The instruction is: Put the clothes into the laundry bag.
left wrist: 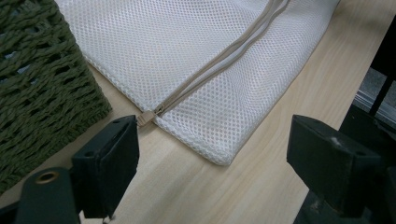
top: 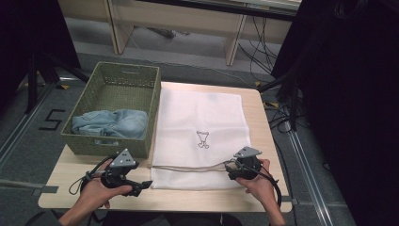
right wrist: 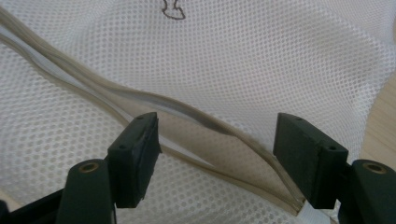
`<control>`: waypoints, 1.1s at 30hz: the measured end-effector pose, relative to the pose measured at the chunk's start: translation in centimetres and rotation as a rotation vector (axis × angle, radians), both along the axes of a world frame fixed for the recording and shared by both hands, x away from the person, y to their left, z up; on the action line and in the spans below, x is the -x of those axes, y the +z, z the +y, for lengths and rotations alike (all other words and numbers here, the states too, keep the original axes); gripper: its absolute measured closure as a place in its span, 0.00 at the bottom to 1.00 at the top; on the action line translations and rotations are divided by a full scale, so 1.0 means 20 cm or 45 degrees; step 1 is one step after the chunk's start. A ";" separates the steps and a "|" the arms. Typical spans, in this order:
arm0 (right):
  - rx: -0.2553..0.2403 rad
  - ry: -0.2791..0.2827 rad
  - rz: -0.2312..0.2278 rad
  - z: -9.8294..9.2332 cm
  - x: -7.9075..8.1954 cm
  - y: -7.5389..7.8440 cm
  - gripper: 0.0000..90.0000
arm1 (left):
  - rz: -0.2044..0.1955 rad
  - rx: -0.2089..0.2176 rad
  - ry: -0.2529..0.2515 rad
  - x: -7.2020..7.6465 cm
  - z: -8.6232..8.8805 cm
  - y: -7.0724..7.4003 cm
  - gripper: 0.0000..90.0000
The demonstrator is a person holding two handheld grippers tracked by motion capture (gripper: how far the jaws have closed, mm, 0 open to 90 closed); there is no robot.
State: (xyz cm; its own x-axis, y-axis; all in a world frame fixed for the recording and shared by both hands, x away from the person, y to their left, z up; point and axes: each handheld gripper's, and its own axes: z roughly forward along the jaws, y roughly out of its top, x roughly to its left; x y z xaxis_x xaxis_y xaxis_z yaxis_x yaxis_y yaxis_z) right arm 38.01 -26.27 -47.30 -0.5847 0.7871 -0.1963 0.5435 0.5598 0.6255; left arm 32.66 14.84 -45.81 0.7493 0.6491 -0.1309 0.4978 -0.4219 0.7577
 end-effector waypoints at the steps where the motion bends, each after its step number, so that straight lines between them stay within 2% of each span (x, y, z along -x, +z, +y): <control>1: 0.000 0.000 0.000 0.00 0.00 0.00 0.36 | 0.000 0.000 0.000 0.00 0.00 0.00 0.18; 3: 0.012 -0.015 0.026 0.00 -0.02 -0.01 0.36 | 0.005 0.005 -0.002 0.00 0.00 0.00 0.18; 5: 0.040 0.003 0.021 0.00 -0.04 -0.03 0.37 | 0.009 0.022 0.008 0.00 0.00 0.00 0.18; 6: 0.031 -0.017 0.047 0.00 -0.04 -0.03 0.37 | 0.007 0.020 0.008 0.00 0.00 0.00 0.18; 9: 0.068 0.001 0.041 0.01 -0.07 -0.05 0.38 | 0.010 0.023 0.009 0.00 -0.01 0.00 0.18; 12: 0.108 0.043 0.024 0.04 -0.09 -0.06 0.40 | 0.011 0.008 0.000 0.00 0.00 0.00 0.18; 15: 0.112 0.072 0.031 0.08 -0.10 -0.06 0.42 | 0.018 0.016 0.005 0.00 0.00 0.00 0.18; 18: 0.122 0.125 0.030 0.15 -0.10 -0.07 0.46 | 0.009 0.008 -0.002 -0.01 0.00 0.00 0.18; 21: 0.120 0.161 0.015 0.19 -0.11 -0.06 0.50 | 0.010 0.009 0.000 0.00 0.00 0.00 0.18; 23: 0.133 0.208 0.017 0.23 -0.12 -0.07 0.54 | 0.011 0.010 0.002 0.00 0.00 0.00 0.18; 29: 0.141 0.279 0.016 0.29 -0.12 -0.08 0.52 | 0.008 0.011 -0.003 0.00 0.00 0.00 0.19; 31: 0.154 0.294 0.008 0.31 -0.12 -0.08 0.50 | 0.009 0.031 0.007 0.00 -0.01 0.00 0.19; 33: 0.152 0.313 0.011 0.32 -0.13 -0.09 0.47 | 0.008 0.008 -0.015 0.00 0.00 0.00 0.19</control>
State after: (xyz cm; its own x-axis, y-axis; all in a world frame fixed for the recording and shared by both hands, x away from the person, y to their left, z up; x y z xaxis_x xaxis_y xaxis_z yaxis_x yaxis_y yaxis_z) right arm 40.57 -19.82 -49.04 -0.7574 0.5929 -0.2734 0.3870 0.7449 0.5434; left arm 32.74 14.84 -45.81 0.7558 0.6397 -0.1396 0.4979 -0.4230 0.7571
